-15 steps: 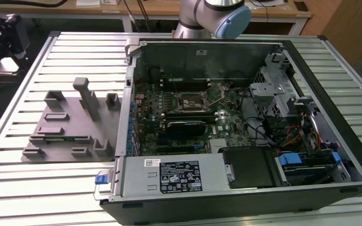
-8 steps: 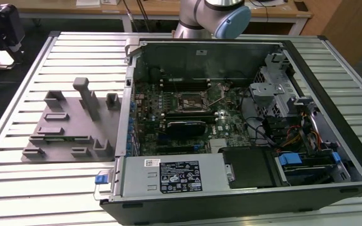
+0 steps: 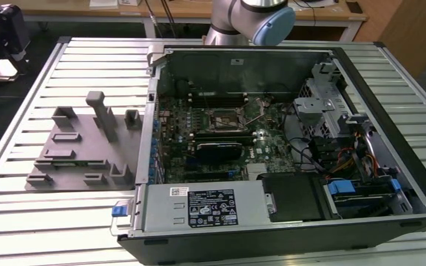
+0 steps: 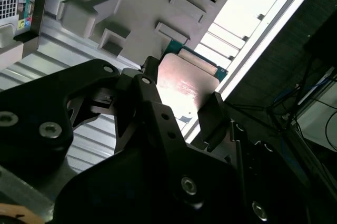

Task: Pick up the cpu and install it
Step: 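Pick up the cpu and move it towards the insertion slot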

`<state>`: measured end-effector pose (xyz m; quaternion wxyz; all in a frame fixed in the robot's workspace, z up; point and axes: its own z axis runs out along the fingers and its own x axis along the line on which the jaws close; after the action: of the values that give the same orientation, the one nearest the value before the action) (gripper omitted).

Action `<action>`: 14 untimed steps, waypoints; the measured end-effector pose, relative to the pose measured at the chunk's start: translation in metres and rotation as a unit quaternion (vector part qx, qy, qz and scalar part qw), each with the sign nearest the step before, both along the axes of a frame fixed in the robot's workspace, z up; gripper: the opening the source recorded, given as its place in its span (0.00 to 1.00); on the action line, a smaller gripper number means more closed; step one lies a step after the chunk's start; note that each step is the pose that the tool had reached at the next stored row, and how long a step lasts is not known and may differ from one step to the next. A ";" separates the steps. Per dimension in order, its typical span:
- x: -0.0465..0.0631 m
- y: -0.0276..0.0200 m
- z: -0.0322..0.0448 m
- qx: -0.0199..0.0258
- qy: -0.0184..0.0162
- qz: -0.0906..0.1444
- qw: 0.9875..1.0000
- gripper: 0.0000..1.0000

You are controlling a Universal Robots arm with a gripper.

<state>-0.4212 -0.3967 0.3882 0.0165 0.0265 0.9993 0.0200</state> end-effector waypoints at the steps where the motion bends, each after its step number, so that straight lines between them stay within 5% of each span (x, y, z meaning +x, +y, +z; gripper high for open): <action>1: 0.001 0.0001 -0.0001 0.000 0.000 0.000 1.000 0.55; 14: 0.015 0.0028 -0.0001 -0.001 0.000 0.000 1.000 0.55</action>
<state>-0.4063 -0.3938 0.3882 0.0166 0.0265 0.9993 0.0195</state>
